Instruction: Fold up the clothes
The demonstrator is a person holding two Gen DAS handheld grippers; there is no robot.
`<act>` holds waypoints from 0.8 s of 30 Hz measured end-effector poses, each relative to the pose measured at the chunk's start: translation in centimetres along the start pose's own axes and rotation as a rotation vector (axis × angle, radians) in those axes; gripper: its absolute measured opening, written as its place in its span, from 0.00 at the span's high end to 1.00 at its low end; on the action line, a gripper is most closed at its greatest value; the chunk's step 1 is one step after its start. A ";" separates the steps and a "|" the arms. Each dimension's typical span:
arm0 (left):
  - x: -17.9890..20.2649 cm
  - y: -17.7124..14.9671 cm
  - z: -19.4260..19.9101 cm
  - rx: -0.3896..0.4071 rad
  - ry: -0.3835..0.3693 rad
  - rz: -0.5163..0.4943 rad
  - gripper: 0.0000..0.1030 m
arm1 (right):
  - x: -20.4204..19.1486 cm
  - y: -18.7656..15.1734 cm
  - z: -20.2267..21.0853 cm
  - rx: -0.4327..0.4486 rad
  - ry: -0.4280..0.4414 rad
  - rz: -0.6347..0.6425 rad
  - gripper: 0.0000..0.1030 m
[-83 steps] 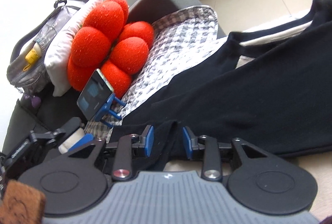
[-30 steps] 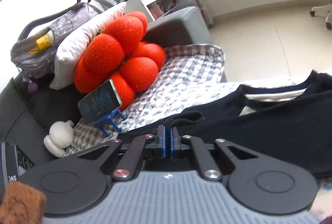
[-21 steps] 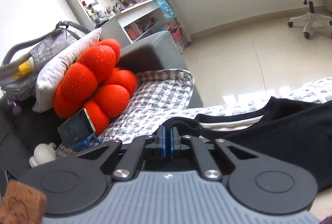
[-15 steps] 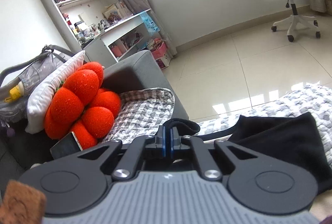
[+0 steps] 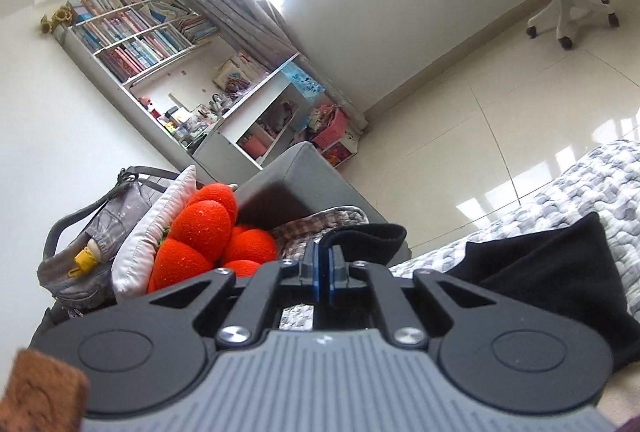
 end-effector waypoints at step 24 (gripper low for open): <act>-10.3 9.4 8.2 0.254 -0.077 0.434 0.39 | -28.0 -6.0 -11.7 -0.241 0.461 0.214 0.94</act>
Point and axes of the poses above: each gripper's, at about its wrist camera, not at the fingertips, and z roughly against the way its jaws point, x to its right, y to its top, the point moved 10 cm from there along -z, roughly the way its jaws point, and after that the axes turned 14 degrees about z, right-handed, at the moved point
